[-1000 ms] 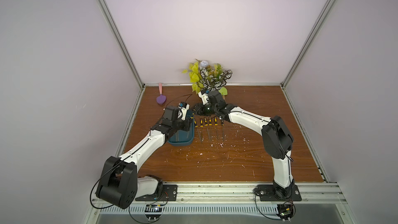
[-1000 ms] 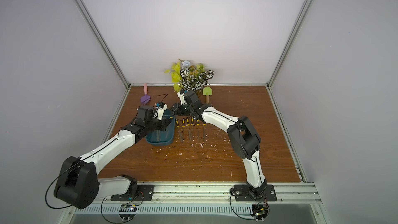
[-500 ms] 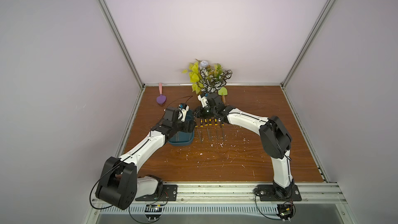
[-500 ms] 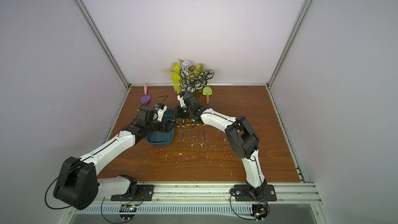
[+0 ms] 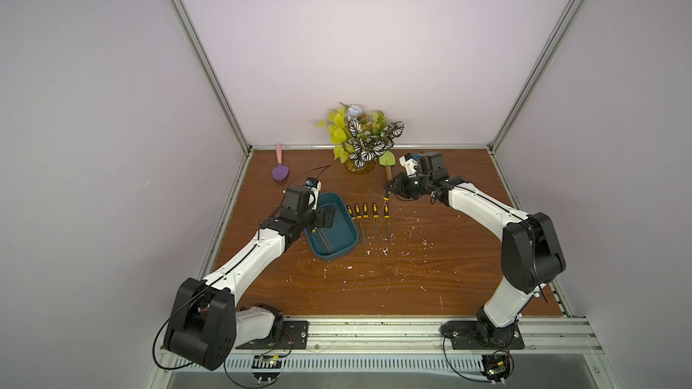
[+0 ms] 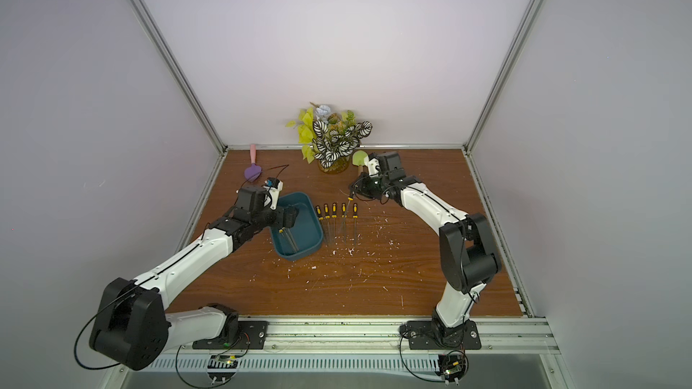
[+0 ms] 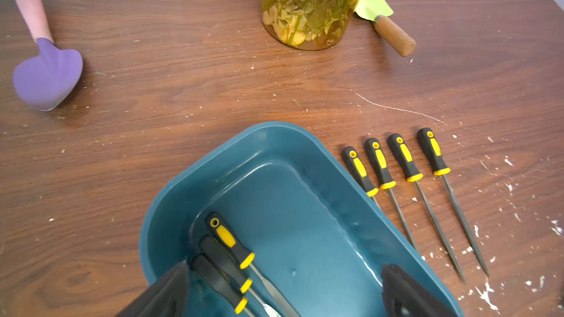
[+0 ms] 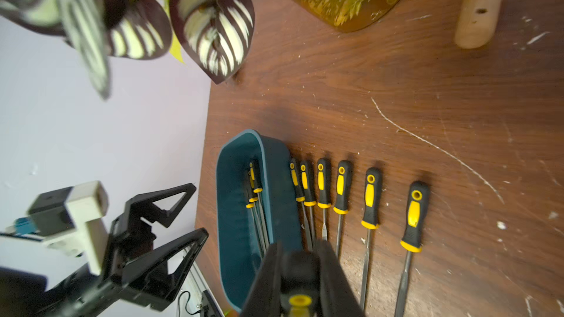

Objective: Take the file tool out of the storage box
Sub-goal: Place the file tool at the center of the board.

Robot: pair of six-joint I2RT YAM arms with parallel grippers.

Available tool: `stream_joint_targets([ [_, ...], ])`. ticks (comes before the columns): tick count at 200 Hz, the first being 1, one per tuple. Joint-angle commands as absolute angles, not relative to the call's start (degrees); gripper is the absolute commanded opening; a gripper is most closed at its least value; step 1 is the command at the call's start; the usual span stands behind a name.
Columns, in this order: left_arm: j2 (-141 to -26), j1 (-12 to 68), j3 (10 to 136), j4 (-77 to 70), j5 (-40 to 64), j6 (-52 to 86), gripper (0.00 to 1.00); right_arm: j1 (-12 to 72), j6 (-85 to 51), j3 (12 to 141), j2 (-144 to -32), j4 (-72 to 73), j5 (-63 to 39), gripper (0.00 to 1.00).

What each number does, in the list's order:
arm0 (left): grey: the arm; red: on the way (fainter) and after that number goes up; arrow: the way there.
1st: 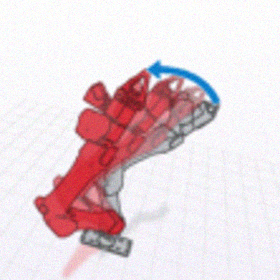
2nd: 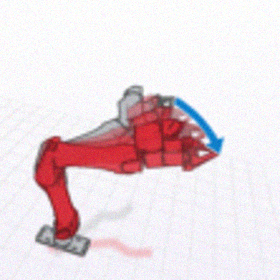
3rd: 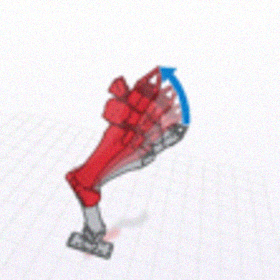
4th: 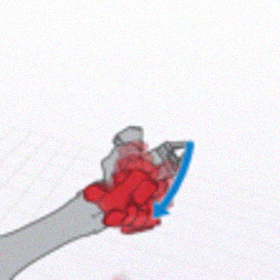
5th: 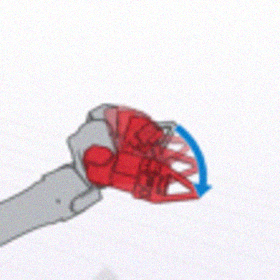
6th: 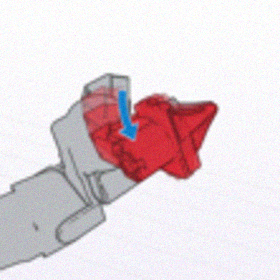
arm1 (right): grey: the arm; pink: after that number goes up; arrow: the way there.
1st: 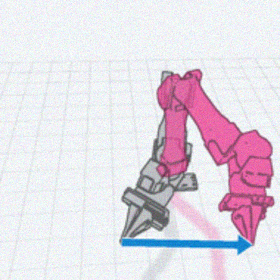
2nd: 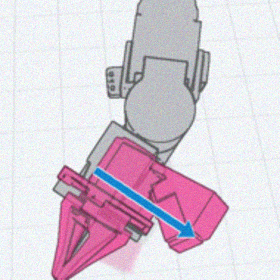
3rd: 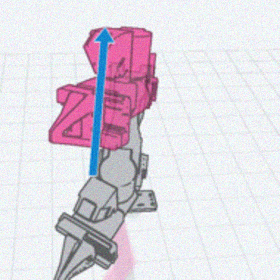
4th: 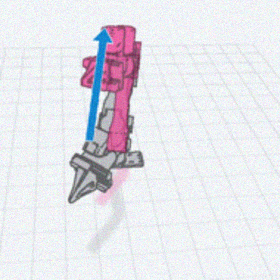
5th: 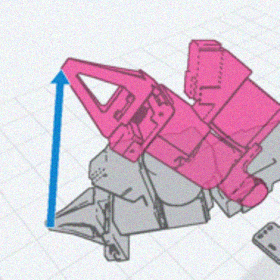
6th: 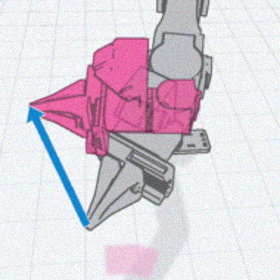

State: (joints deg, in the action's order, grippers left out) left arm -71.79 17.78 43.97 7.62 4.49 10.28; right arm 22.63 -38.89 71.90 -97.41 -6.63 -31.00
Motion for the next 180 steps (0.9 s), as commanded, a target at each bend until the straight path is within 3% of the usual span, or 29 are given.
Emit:
stream_joint_targets([
  [1,-72.8,17.9,45.4,8.8,1.8,10.4,1.00,22.3,-41.6,69.1,-93.8,-0.2,-38.7,0.02],
  [45,-76.6,17.9,50.7,20.6,-2.7,12.9,1.00,16.7,-29.3,71.8,-95.5,-18.1,-31.3,0.02],
  [105,-76.8,16.7,53.4,34.2,-3.9,21.2,1.00,16.7,-19.6,80.5,-103.5,-34.7,-19.0,0.03],
  [156,-77.2,13.5,51.1,34.5,-2.3,22.6,1.00,16.8,-19.2,80.3,-107.2,-33.8,-17.0,0.03],
  [180,-80.3,13.1,51.7,34.5,-1.7,22.2,0.90,17.4,-19.7,80.2,-108.7,-32.5,-17.0,0.03],
])
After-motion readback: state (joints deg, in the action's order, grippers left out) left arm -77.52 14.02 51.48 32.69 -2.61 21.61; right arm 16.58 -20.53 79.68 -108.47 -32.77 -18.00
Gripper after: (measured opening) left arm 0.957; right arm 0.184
